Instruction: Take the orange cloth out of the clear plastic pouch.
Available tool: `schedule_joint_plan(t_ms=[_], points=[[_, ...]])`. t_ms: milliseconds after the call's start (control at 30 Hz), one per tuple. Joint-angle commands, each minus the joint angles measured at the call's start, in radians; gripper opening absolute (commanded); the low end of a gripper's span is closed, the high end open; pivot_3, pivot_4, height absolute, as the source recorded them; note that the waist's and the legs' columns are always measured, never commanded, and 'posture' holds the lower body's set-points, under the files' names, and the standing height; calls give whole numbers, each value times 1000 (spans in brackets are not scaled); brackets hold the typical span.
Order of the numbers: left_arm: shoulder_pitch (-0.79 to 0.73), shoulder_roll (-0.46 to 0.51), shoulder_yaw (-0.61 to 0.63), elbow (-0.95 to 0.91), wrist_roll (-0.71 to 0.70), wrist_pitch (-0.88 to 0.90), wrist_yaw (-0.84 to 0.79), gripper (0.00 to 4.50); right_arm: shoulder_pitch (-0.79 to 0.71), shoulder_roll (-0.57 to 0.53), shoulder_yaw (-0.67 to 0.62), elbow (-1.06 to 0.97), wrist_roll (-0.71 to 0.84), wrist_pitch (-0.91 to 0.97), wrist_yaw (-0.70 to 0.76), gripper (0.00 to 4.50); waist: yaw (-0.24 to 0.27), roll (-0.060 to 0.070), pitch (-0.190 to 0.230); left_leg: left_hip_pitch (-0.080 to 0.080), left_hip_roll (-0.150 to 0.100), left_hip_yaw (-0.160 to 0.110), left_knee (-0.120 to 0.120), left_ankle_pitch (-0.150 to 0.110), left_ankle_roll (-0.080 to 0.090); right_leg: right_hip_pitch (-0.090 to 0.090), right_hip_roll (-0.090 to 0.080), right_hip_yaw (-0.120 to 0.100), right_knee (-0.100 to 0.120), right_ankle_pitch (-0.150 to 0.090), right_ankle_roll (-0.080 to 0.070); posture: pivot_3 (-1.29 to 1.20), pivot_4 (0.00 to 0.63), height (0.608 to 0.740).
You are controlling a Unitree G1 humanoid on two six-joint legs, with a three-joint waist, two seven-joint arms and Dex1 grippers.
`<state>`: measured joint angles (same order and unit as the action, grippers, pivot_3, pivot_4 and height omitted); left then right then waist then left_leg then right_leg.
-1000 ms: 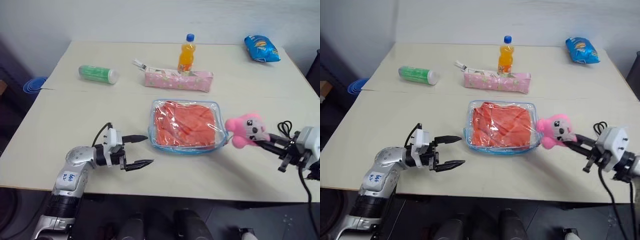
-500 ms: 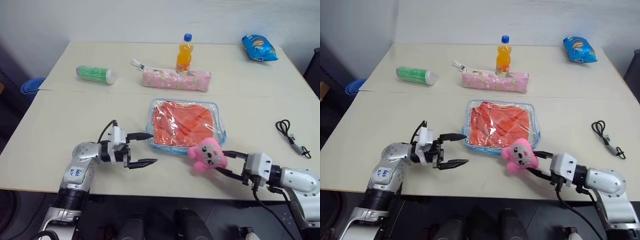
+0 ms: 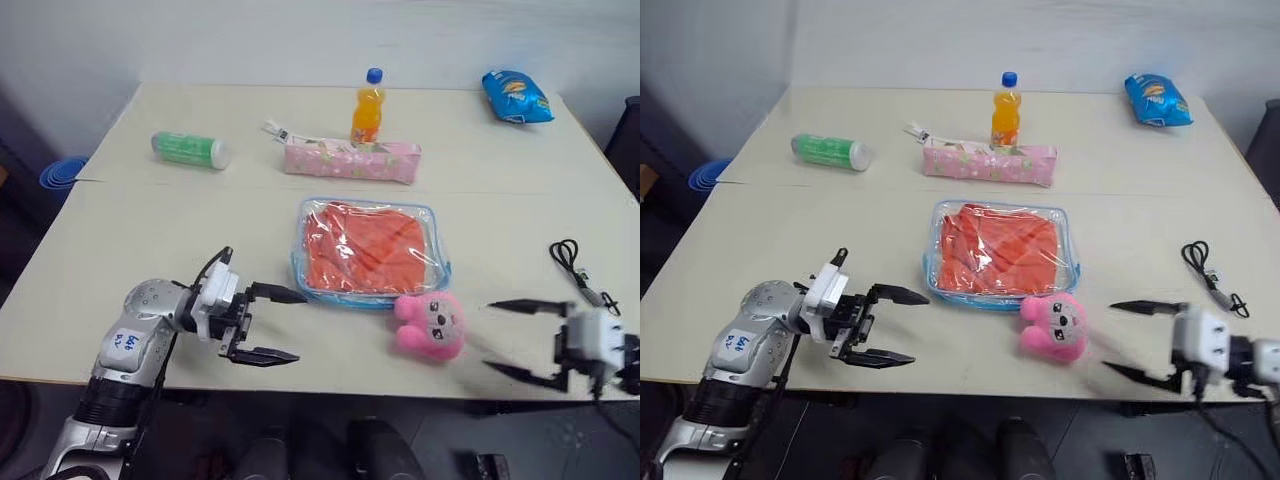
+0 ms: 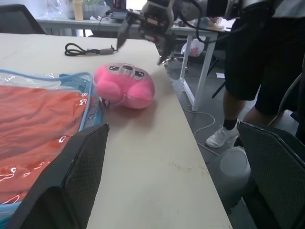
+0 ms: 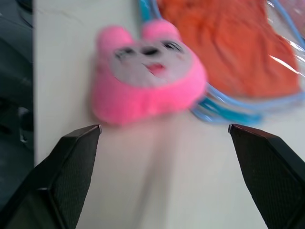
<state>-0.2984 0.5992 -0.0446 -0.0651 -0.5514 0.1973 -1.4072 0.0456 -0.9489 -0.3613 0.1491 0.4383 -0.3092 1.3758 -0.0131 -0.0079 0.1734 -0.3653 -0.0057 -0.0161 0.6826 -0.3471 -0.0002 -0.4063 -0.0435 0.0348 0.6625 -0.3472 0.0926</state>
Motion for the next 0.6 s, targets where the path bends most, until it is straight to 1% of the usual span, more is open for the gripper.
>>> schedule_joint_plan(t_ms=[33,133,200,300,400,433,467,600], points=[[21,-9,19,-36,-5,-31,21,4500,-156,1,60,175,-112,-185,1,4487,-6,0,0,0,0,0,0,0,0,0,0,0,0,0,0,0,150,740],[27,-17,18,-41,8,-52,37,4500,-339,50,163,328,-243,-344,-49,4487,-15,0,0,-1,0,0,0,1,-2,-1,0,0,0,0,0,0,150,740],[21,-21,18,-33,17,-69,43,4500,-431,77,227,411,-313,-418,-74,4487,-17,0,0,-1,0,0,0,3,-5,-1,0,0,1,0,0,0,150,740],[13,-21,16,-25,23,-80,51,4500,-542,124,295,494,-362,-499,-103,4487,-16,1,0,-2,0,1,0,3,-5,-2,0,0,1,0,0,0,150,740],[9,-18,14,-23,22,-74,53,4500,-611,156,338,546,-376,-532,-121,4487,-13,1,0,-3,0,1,1,3,-5,-3,-1,0,1,0,0,0,150,740],[12,-17,13,-28,22,-69,55,4500,-631,163,351,564,-380,-540,-121,4116,-13,1,0,-3,0,0,1,3,-5,-3,-1,0,1,0,0,0,150,740],[14,-16,11,-33,21,-67,58,4500,-648,167,361,581,-385,-550,-126,3899,-13,1,0,-3,0,0,1,3,-5,-3,-1,-1,1,0,0,0,150,740],[24,-16,2,-50,27,-65,66,4500,-699,174,393,626,-389,-547,-130,2572,-16,1,0,-3,0,0,1,3,-5,-3,-1,-1,1,0,0,0,150,740]])
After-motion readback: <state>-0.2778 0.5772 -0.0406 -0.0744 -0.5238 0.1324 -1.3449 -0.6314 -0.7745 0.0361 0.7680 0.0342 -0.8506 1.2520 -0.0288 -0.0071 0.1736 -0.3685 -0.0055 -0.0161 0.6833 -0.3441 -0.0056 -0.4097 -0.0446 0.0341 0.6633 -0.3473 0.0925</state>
